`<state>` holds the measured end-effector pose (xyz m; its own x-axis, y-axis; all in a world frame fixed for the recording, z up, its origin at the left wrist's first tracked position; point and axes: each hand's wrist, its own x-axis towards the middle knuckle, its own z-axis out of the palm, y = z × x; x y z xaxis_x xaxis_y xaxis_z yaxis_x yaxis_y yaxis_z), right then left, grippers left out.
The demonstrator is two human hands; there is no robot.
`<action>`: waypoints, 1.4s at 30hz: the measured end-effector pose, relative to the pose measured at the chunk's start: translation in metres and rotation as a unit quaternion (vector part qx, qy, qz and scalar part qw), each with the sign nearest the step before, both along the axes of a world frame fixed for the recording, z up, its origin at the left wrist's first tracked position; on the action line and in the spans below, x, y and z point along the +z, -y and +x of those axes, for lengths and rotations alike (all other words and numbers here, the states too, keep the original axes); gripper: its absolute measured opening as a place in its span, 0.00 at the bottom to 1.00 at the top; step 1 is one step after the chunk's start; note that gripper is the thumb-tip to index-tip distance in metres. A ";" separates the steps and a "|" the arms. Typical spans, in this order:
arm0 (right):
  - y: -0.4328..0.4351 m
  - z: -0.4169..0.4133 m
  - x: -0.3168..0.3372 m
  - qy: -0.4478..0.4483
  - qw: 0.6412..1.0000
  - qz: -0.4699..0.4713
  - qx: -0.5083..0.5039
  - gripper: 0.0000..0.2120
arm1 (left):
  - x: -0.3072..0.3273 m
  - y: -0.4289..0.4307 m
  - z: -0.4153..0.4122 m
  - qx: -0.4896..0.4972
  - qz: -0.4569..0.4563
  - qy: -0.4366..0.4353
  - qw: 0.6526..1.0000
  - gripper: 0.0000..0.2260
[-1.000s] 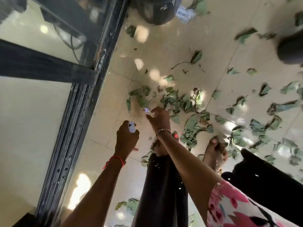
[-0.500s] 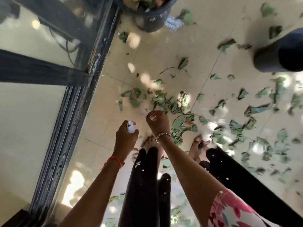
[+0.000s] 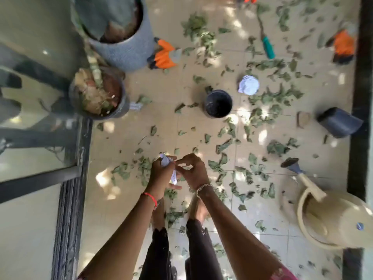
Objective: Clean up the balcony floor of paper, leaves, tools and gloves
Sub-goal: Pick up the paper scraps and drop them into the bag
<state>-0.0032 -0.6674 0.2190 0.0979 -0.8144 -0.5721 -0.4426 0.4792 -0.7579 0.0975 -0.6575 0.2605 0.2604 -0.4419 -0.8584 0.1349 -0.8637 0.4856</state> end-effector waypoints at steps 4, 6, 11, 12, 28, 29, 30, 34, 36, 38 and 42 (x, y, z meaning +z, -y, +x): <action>0.010 -0.048 0.018 -0.001 0.993 0.062 -0.096 0.04 | 0.018 0.028 -0.038 -0.065 0.003 0.043 0.997 0.15; 0.016 -0.074 0.026 -0.006 0.984 0.087 -0.155 0.03 | 0.026 0.041 -0.055 -0.069 0.016 0.037 0.997 0.12; 0.033 -0.140 0.039 -0.046 0.977 0.089 -0.186 0.04 | 0.032 0.073 -0.086 -0.114 0.005 0.071 0.991 0.14; 0.037 -0.151 0.039 -0.054 0.977 0.089 -0.185 0.04 | 0.030 0.081 -0.091 -0.125 -0.003 0.079 0.989 0.15; 0.178 -0.214 -0.009 -0.154 0.974 0.137 -0.090 0.07 | 0.004 0.236 -0.121 -0.247 -0.031 0.152 0.956 0.12; 0.191 -0.217 -0.015 -0.157 0.974 0.141 -0.080 0.09 | 0.001 0.250 -0.126 -0.260 -0.032 0.152 0.953 0.08; 0.205 -0.220 -0.022 -0.159 0.974 0.145 -0.073 0.12 | -0.004 0.264 -0.129 -0.277 -0.035 0.149 0.949 0.06; 0.255 -0.226 -0.044 -0.172 0.972 0.155 -0.043 0.26 | -0.025 0.303 -0.140 -0.329 -0.035 0.162 0.930 0.10; 0.276 -0.226 -0.057 -0.184 0.969 0.166 0.005 0.31 | -0.036 0.315 -0.146 -0.348 -0.046 0.172 0.921 0.10; 0.295 -0.227 -0.073 -0.203 0.963 0.163 0.068 0.34 | -0.049 0.326 -0.150 -0.360 -0.053 0.175 0.915 0.10; 0.346 -0.235 -0.116 -0.262 0.939 0.124 0.185 0.41 | -0.093 0.348 -0.155 -0.407 -0.064 0.166 0.896 0.08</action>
<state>-0.2381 -1.0132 0.1026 -0.0006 -0.6148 -0.7887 -0.8947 0.3527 -0.2742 -0.0571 -1.0059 0.1675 0.0397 -0.6909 -0.7218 -0.6842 -0.5452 0.4843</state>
